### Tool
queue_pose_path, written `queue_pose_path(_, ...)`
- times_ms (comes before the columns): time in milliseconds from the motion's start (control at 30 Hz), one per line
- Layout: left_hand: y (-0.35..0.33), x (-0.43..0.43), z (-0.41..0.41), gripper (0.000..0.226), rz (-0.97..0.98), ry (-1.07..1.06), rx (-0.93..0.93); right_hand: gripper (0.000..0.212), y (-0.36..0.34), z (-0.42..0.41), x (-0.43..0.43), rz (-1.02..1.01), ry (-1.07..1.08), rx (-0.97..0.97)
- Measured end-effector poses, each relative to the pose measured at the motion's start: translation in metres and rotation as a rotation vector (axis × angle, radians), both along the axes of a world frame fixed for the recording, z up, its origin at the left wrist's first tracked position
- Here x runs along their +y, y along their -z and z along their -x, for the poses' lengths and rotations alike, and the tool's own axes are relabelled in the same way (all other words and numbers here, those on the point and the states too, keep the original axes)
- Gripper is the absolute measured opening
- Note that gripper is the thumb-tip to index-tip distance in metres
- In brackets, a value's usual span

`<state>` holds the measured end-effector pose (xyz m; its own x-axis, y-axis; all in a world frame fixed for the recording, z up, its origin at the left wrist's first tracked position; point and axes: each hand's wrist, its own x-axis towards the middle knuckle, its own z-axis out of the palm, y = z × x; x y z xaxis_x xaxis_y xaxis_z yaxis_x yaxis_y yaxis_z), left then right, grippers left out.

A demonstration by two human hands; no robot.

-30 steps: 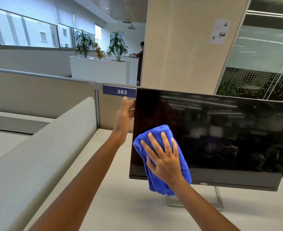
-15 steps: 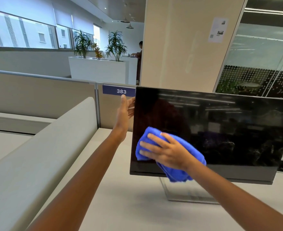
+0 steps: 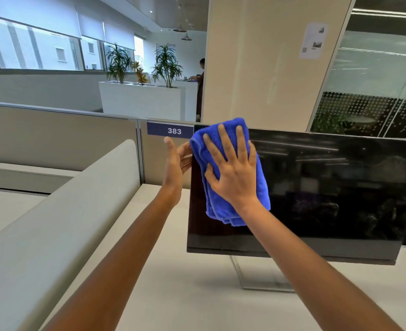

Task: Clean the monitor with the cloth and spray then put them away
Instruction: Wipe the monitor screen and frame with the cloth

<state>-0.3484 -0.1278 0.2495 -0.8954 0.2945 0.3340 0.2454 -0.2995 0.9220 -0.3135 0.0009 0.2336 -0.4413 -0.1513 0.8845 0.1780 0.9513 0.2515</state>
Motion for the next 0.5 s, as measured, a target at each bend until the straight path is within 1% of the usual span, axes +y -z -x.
queue_pose_path(67,0.000,0.001,0.001,0.066,-0.025,0.008,-0.032,0.056,0.025,-0.005,-0.003,-0.061,-0.020,-0.028)
queue_pose_path(133,0.000,0.001,0.003,0.068,-0.040,0.019,-0.041,0.055,0.056,-0.012,-0.005,-0.134,-0.047,-0.072)
queue_pose_path(200,0.000,0.002,0.005,0.072,-0.024,-0.008,-0.031,0.058,0.087,-0.022,-0.004,-0.201,-0.063,-0.148)
queue_pose_path(333,0.002,0.003,0.005,0.068,0.014,-0.072,0.013,0.061,0.137,-0.044,0.005,-0.394,-0.082,-0.333)
queue_pose_path(400,0.002,0.004,0.004,0.066,0.025,-0.107,0.038,0.061,0.150,-0.056,0.013,-0.497,-0.088,-0.428)
queue_pose_path(500,0.002,0.006,0.003,0.064,0.053,-0.145,0.076,0.061,0.147,-0.066,0.026,-0.635,-0.115,-0.539)
